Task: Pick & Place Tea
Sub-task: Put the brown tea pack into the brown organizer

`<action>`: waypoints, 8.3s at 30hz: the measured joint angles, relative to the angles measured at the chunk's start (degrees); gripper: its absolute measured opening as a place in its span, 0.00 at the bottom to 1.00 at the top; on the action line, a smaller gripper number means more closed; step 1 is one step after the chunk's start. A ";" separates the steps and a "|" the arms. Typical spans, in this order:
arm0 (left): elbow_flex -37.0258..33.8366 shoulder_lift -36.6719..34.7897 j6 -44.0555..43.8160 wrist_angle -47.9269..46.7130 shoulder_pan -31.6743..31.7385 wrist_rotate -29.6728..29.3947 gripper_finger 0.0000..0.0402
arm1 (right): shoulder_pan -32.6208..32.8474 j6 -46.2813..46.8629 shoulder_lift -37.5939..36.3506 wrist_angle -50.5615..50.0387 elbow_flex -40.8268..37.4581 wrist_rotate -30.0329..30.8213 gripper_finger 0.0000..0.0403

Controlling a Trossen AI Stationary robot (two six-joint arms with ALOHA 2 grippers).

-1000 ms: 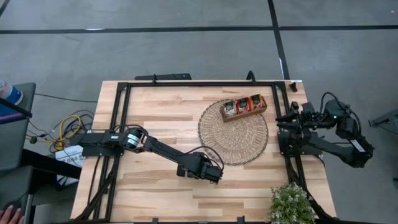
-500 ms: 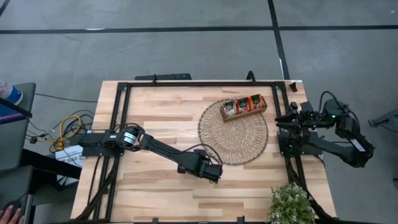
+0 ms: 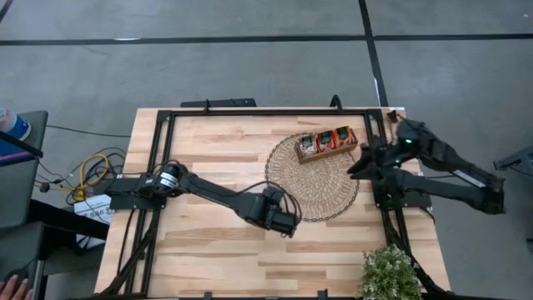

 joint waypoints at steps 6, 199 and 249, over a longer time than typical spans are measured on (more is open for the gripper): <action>7.42 -0.12 9.81 -11.27 0.88 -12.34 0.02 | -0.93 1.43 9.34 1.69 -0.02 -6.73 0.29; 1.48 -6.60 16.34 -24.87 7.71 -24.97 0.45 | -7.74 -50.25 60.66 -34.26 40.79 28.77 0.00; -50.19 -55.52 -1.62 -7.34 11.05 -44.47 0.12 | 1.01 -84.66 82.37 -46.48 57.02 40.57 0.00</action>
